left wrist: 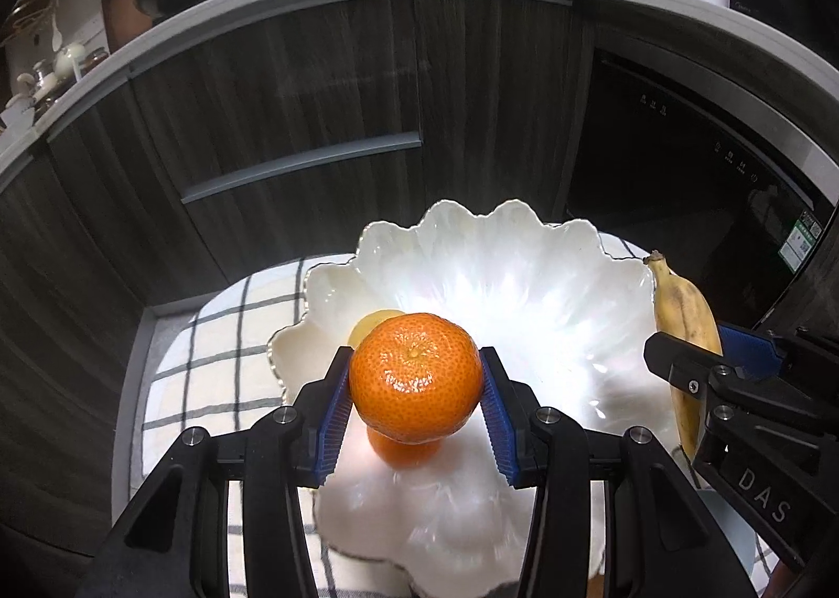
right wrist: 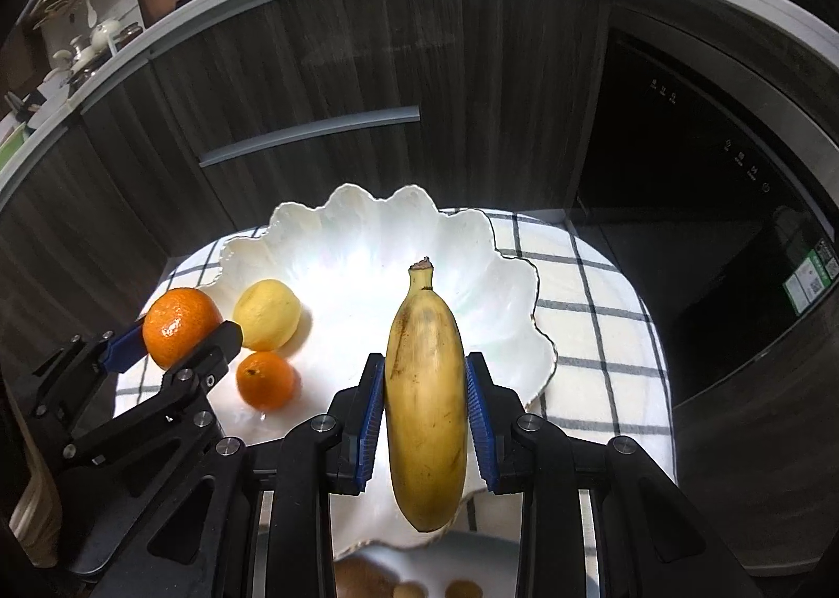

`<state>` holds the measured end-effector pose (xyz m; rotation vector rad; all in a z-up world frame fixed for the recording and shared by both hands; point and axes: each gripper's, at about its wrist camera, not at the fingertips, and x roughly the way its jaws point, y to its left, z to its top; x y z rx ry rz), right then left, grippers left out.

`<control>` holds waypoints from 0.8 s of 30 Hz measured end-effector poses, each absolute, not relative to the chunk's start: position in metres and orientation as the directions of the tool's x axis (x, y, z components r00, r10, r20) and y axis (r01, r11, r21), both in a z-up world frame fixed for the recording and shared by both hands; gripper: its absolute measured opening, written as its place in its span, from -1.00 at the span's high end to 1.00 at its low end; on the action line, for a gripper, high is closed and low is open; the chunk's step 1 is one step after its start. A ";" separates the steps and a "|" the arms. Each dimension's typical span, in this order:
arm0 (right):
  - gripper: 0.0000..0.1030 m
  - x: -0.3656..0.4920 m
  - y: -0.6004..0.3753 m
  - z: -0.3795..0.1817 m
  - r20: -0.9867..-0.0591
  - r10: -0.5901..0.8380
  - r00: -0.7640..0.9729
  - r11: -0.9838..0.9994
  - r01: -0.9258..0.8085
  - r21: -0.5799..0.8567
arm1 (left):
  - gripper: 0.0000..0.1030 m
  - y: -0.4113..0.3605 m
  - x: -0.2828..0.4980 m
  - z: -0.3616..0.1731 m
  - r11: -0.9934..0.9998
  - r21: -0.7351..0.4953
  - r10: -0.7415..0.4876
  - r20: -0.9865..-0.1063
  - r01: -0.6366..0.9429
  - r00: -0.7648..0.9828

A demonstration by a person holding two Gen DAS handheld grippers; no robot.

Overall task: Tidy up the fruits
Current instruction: 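Carry the mandarin and banana over the white bowl with both tools, then open both tools to drop the mandarin and banana into the bowl, withdraw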

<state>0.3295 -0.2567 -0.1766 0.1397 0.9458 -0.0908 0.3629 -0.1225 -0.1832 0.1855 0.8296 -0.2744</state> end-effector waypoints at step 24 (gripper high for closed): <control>-0.34 0.346 -0.269 -0.191 -0.818 -0.119 0.562 0.976 0.216 0.006 | -0.56 -0.124 0.382 -0.202 0.953 0.101 -0.111 -0.762 0.285 0.638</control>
